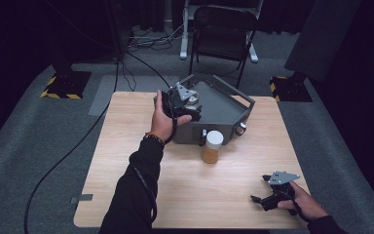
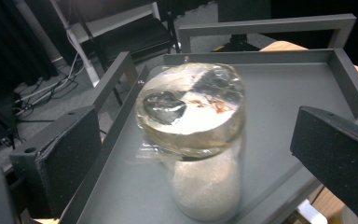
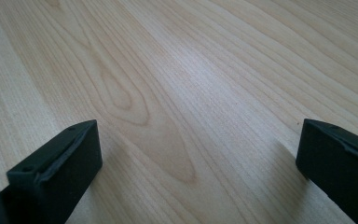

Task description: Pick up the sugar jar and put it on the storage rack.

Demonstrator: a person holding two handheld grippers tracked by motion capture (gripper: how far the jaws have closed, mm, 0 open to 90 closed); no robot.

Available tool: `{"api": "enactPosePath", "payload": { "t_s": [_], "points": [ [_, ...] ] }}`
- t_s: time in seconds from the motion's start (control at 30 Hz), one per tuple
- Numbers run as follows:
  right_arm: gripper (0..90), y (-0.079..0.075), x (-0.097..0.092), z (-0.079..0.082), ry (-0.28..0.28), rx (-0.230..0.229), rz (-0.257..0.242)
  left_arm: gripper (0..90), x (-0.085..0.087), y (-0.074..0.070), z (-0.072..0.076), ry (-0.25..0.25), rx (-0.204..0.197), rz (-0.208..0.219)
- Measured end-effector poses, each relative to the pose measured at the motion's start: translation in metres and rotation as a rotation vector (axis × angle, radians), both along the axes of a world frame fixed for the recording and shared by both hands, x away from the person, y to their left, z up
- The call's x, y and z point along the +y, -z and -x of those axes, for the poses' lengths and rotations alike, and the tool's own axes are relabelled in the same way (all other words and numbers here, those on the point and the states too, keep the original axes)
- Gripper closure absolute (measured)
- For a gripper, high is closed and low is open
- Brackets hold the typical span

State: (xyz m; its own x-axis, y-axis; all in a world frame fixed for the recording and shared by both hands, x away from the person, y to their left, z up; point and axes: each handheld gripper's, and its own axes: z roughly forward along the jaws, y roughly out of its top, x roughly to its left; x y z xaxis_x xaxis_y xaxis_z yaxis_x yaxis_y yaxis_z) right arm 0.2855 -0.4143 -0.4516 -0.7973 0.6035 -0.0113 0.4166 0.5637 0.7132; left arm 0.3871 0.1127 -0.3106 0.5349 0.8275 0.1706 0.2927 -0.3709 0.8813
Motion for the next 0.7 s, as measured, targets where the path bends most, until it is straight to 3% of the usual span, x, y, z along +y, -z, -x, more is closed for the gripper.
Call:
{"api": "enactPosePath", "payload": {
  "t_s": [0.47,0.7],
  "points": [
    [0.0,0.000,0.000,0.000,0.000,-0.001,0.001,1.2,0.012,0.006,0.023,0.027,-0.006,-0.028],
    [0.0,0.000,0.000,0.000,0.000,-0.002,0.001,1.2,0.017,0.014,0.034,0.051,-0.017,-0.070]
  ]
}}
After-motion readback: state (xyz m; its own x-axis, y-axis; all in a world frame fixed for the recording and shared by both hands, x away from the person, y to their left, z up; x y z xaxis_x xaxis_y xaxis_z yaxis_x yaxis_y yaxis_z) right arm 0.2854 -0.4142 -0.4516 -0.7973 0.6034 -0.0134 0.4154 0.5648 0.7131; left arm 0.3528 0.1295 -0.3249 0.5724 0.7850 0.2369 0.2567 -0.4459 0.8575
